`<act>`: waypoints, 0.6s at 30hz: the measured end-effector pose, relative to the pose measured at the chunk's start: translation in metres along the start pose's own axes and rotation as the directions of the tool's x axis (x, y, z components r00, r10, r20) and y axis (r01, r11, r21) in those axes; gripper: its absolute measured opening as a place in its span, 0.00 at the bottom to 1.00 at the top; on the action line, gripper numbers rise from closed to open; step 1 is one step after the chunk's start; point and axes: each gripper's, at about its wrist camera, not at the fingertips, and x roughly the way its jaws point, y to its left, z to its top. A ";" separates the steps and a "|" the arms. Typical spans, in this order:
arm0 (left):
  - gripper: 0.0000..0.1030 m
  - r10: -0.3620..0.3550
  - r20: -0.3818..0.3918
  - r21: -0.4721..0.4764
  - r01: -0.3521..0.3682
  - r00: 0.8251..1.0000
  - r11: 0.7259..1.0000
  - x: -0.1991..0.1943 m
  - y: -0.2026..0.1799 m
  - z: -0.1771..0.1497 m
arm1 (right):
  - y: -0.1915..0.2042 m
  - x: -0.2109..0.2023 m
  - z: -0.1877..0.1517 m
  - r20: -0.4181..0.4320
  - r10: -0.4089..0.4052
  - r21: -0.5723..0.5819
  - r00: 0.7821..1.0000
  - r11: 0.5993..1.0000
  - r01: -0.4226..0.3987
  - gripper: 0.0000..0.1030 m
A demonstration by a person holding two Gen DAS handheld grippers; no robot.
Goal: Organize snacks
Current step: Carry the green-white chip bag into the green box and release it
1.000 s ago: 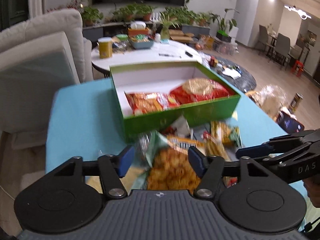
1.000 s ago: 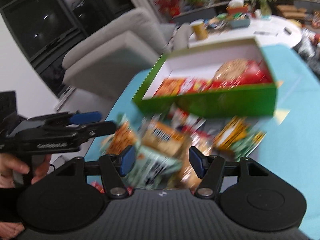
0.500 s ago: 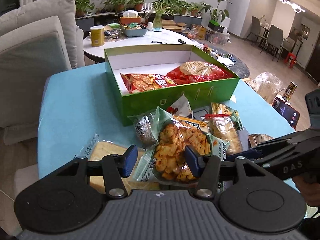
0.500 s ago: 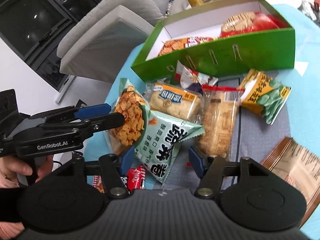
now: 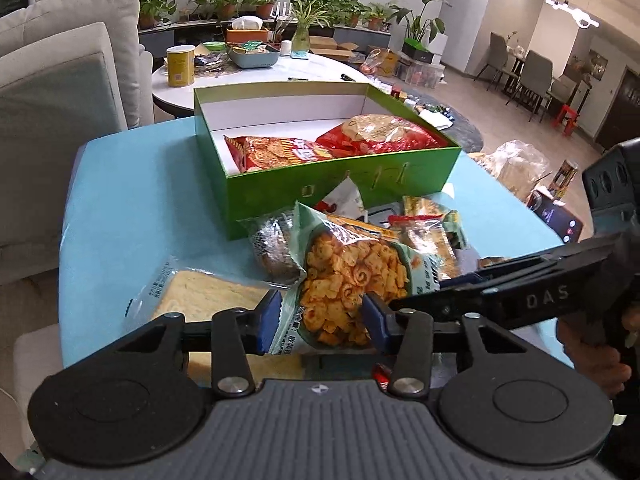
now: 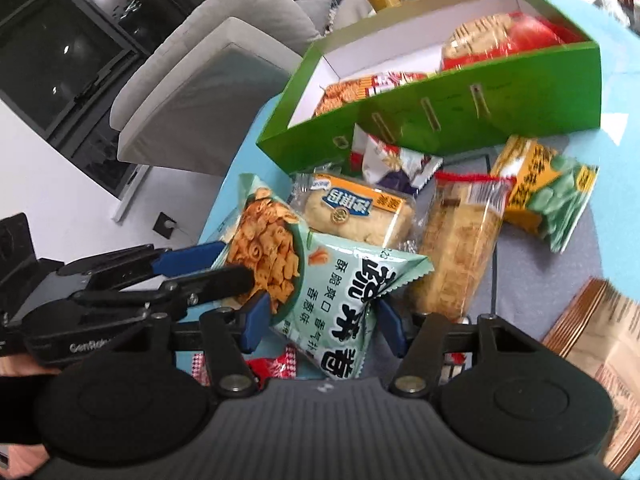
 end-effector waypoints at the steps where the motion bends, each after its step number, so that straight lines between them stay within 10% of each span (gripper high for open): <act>1: 0.41 -0.007 0.007 -0.008 0.007 1.000 1.000 -0.003 -0.001 0.000 | 0.002 -0.002 0.000 0.007 -0.004 -0.007 1.000 1.000 0.004 0.77; 18: 0.41 0.069 0.203 0.055 -0.082 0.977 0.995 -0.022 -0.036 0.056 | 0.023 -0.044 0.057 0.254 -0.037 -0.160 0.967 0.984 0.080 0.76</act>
